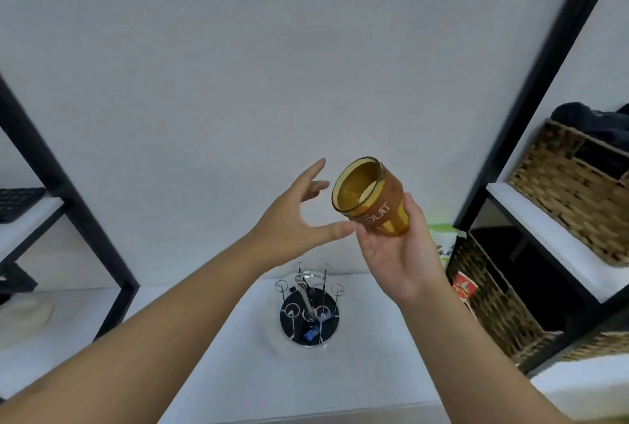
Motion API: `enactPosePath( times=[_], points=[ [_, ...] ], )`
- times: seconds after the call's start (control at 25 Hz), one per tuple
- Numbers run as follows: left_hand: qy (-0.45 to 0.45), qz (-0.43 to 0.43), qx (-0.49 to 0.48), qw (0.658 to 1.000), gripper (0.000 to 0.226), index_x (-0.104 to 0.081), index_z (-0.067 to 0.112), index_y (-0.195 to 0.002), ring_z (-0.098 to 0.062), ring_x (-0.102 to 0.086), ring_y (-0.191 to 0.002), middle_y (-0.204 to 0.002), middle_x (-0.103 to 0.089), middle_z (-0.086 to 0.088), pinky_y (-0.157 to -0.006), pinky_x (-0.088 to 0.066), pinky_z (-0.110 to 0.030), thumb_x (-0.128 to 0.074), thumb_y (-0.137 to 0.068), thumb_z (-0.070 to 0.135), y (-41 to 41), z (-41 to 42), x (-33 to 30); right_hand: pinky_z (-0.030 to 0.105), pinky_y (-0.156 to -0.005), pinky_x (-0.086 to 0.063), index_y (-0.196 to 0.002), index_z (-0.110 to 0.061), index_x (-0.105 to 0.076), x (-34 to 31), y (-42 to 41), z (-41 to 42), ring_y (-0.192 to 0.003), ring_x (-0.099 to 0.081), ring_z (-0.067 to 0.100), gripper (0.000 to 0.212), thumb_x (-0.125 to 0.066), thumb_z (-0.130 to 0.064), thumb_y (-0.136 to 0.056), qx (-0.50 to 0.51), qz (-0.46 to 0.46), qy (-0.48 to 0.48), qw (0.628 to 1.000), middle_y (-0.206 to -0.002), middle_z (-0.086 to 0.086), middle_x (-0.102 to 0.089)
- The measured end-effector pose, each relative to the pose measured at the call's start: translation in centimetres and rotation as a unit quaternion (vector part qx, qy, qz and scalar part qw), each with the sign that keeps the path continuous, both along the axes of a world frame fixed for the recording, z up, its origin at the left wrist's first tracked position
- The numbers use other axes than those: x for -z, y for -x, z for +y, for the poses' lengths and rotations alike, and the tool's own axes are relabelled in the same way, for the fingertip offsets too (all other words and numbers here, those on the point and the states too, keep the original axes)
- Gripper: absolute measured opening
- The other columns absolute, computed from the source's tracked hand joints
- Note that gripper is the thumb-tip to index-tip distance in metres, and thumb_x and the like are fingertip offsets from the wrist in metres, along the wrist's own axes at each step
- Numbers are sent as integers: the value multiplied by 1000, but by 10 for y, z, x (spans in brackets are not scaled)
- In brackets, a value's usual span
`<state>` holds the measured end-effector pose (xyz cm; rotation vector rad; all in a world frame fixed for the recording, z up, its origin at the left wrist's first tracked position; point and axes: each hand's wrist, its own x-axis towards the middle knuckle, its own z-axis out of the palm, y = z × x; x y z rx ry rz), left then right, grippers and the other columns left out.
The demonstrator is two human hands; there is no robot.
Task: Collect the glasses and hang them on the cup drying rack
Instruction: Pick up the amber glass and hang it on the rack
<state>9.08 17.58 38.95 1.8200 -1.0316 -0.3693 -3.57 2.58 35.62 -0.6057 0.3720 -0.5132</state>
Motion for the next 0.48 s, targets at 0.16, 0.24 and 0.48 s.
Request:
enactPosePath(
  times=[0.16,0.24,0.48],
  points=[
    [-93,-13,-23,995,87,-28,50,-156,3,-42,-139,-147,-51,20,-114,-34,-31,-61,-79,75,-46,17,120,36,-100,-59,-151,-16,-56,86,-3,-17,-114,-72,25,72,-72,-48,-88,26,73,0,997,-148,11,-65],
    [-114,-4,-44,992,79,-31,48,-156,0,-41,-140,-149,-49,19,-114,-34,-33,-60,-85,71,-61,17,171,37,-93,-63,-141,-16,-64,127,-1,-22,-98,-77,24,67,-76,-47,-82,29,95,4,995,-130,9,-74],
    [-110,-13,-104,988,50,-52,37,-141,-5,-56,-122,-131,-61,14,-103,-46,-30,-71,-94,37,-70,6,272,38,-79,-65,-120,-23,-75,217,-5,-35,-96,-75,26,25,-66,-38,-101,15,194,34,980,-109,7,-76]
  ],
)
